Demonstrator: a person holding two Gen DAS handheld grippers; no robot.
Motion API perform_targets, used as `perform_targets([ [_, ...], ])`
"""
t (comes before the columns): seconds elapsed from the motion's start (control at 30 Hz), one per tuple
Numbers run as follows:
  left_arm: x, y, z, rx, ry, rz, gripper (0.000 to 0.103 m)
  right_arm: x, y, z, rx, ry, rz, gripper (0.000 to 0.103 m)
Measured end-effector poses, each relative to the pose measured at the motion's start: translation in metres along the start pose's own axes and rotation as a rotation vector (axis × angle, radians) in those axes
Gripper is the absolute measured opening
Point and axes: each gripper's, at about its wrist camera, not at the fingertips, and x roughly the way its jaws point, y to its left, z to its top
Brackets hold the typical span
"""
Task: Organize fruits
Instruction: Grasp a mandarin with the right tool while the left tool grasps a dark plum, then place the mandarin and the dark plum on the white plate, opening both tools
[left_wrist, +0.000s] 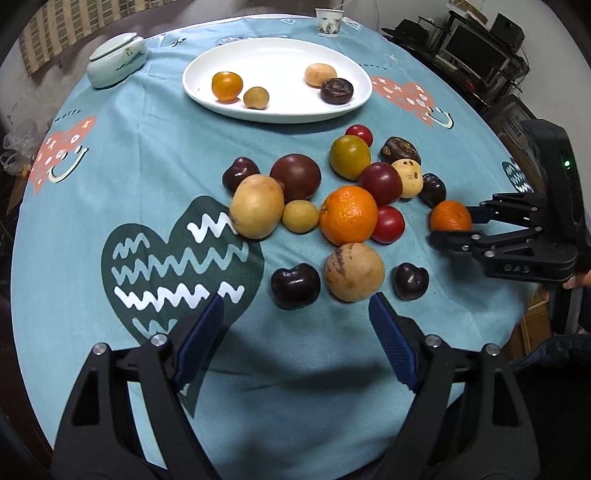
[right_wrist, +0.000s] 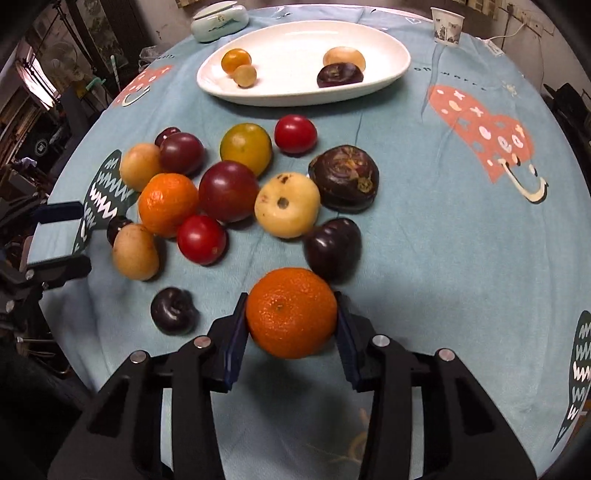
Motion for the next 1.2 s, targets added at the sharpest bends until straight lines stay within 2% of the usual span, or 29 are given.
perform_targets([
  [0.07, 0.008, 0.005, 0.001, 0.005, 0.016, 0.002, 0.081, -0.002, -0.003, -0.004, 0.029, 0.0, 0.011, 0.044],
  [0.2, 0.025, 0.017, 0.004, 0.003, 0.053, 0.018, 0.07, -0.007, -0.008, -0.01, 0.065, 0.006, 0.034, 0.044],
  [0.37, 0.038, 0.012, 0.012, 0.028, 0.072, -0.016, 0.069, -0.01, -0.009, -0.014, 0.071, 0.01, 0.035, 0.044],
  [0.43, 0.042, 0.006, 0.014, 0.05, 0.069, 0.004, 0.069, -0.009, -0.008, -0.015, 0.077, 0.01, 0.034, 0.044],
  [0.47, 0.043, 0.004, 0.015, 0.054, 0.068, 0.009, 0.065, -0.009, -0.008, -0.016, 0.078, 0.011, 0.033, 0.044],
  [0.5, 0.042, 0.004, 0.017, 0.051, 0.065, -0.01, 0.043, -0.009, -0.008, -0.016, 0.078, 0.013, 0.033, 0.044],
  [0.53, 0.041, 0.004, 0.019, 0.041, 0.07, -0.057, 0.03, -0.009, -0.008, -0.016, 0.076, 0.013, 0.032, 0.044],
  [0.57, 0.04, 0.004, 0.02, 0.024, 0.086, -0.083, 0.027, -0.009, -0.008, -0.016, 0.074, 0.013, 0.032, 0.044],
  [0.73, 0.03, 0.003, 0.02, 0.041, 0.088, -0.069, 0.027, -0.007, -0.007, -0.012, 0.061, 0.023, 0.034, 0.044],
  [0.93, -0.018, 0.005, 0.058, 0.028, -0.068, -0.054, 0.027, -0.02, -0.009, 0.001, 0.047, -0.003, 0.053, 0.044],
  [1.07, -0.034, 0.006, 0.108, 0.008, -0.16, -0.014, 0.027, -0.043, -0.011, 0.037, 0.028, -0.087, 0.078, 0.044],
  [1.2, -0.017, 0.008, 0.17, -0.021, -0.184, 0.033, 0.028, -0.055, -0.017, 0.106, 0.015, -0.206, 0.084, 0.044],
])
